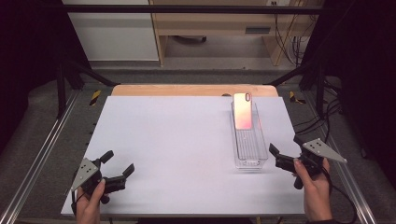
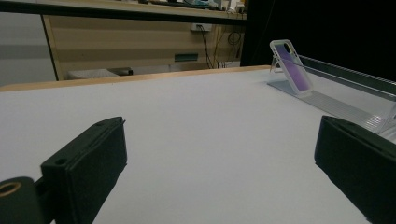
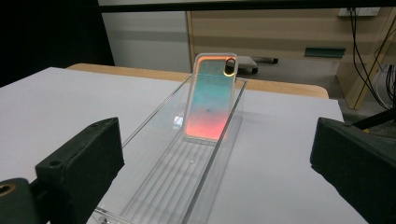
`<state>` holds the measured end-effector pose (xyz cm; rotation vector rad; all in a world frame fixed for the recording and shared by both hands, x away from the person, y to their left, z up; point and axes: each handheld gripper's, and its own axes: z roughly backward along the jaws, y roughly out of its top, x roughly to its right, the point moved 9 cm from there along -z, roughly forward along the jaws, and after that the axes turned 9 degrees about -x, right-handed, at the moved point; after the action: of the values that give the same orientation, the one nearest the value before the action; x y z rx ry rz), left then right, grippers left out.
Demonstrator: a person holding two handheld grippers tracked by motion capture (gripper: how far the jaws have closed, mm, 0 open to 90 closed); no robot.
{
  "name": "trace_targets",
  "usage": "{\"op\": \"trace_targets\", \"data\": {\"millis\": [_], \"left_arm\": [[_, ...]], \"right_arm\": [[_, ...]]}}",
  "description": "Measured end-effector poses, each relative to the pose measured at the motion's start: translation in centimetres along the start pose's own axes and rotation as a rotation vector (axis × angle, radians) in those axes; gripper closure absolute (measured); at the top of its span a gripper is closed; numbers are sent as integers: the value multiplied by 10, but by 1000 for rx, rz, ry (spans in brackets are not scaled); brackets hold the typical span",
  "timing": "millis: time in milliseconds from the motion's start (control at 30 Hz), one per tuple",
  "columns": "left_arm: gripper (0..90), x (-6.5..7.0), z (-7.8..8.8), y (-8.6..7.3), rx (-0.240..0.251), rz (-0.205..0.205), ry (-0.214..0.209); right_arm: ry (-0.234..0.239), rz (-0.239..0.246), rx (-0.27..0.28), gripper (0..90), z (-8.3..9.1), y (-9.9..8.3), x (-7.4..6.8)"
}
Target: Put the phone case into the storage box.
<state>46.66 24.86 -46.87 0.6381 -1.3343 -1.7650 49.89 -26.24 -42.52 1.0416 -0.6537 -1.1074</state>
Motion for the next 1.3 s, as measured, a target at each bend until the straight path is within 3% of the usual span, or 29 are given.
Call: {"op": "trace_targets", "data": {"millis": [333, 867, 1300], "left_arm": [[20, 1, 0, 0, -2, -2, -1], [19, 0, 5, -2, -2, 0, 4], [19, 0, 12, -4, 3, 6, 13]], "right_arm": [[14, 28, 24, 29, 4, -10, -8], [49, 36, 44, 26, -2, -34, -17], [98, 76, 70, 25, -7, -37, -32]]}}
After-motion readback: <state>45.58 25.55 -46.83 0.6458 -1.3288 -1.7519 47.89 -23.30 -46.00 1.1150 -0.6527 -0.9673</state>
